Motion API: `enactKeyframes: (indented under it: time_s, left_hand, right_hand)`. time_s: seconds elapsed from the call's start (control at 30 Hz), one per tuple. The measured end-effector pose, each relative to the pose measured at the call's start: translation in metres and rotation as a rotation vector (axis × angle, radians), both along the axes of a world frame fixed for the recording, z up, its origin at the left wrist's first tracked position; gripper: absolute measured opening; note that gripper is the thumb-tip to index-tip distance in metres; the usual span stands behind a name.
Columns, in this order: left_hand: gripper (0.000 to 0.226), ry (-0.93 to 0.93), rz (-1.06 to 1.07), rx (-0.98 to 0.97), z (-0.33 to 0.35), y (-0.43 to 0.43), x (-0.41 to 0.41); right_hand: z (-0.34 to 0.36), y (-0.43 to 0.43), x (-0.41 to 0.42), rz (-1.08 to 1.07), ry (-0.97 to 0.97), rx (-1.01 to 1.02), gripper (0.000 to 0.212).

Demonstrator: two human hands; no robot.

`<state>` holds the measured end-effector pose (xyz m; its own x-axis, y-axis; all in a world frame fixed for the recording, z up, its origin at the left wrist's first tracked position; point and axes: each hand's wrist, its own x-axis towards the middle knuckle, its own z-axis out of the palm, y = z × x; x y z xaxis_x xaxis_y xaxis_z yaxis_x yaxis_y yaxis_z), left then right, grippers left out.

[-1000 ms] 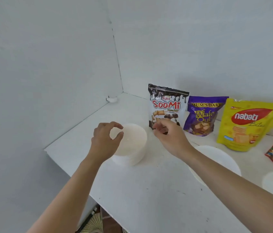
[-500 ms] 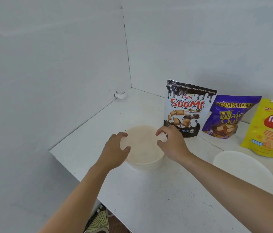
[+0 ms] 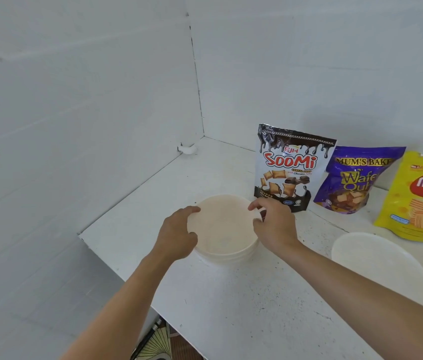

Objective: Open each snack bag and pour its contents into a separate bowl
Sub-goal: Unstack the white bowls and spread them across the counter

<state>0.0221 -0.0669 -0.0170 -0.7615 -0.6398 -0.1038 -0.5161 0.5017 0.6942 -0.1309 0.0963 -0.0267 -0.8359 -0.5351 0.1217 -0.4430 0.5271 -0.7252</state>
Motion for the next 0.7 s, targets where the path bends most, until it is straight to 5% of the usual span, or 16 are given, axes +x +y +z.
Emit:
enactKeyframes:
  time_s: [0.47, 0.7]
  left_hand:
    - [0.066, -0.06, -0.096, 0.075, 0.017, -0.006, -0.001]
    - [0.064, 0.027, -0.144, -0.036, 0.07, -0.003, -0.015]
  right_hand:
    - [0.018, 0.003, -0.005, 0.092, -0.064, 0.034, 0.045]
    - [0.06, 0.015, -0.013, 0.087, -0.098, -0.164, 0.051]
